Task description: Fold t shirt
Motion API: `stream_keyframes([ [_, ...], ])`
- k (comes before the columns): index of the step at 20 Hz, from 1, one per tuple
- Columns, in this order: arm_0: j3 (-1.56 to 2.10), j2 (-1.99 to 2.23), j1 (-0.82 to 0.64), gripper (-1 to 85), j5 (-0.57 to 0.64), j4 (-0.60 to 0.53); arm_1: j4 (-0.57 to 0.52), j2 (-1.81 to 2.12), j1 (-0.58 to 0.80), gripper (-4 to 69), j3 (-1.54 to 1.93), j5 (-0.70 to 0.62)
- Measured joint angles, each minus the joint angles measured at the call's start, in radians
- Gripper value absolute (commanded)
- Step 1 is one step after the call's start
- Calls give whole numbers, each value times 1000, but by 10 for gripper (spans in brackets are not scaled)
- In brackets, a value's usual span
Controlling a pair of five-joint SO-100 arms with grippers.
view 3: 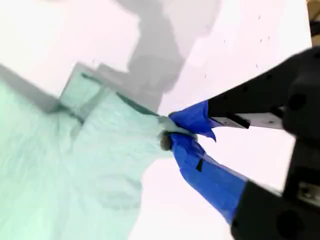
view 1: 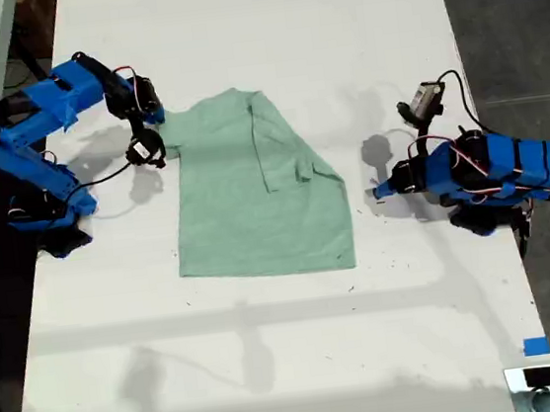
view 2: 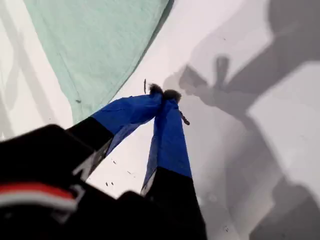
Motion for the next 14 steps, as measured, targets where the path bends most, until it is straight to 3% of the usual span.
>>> stream_keyframes([
  [4, -130, 94, 295, -1, -181, 21, 0, 0, 0, 3, 0, 0],
  [7, -183, 49, 509, -1, -293, -84, 0, 0, 0, 3, 0, 0],
  [9, -215, -26, 584, 131, -324, -170, 0, 0, 0, 3, 0, 0],
  [10, -247, -80, 603, 152, -333, -186, 0, 0, 0, 3, 0, 0],
  [11, -281, -137, 606, 145, -342, -189, 0, 0, 0, 3, 0, 0],
  [13, -342, -206, 604, -1, -350, -153, 0, 0, 0, 3, 0, 0],
  [14, -367, -204, 597, -1, -344, -127, 0, 0, 0, 3, 0, 0],
])
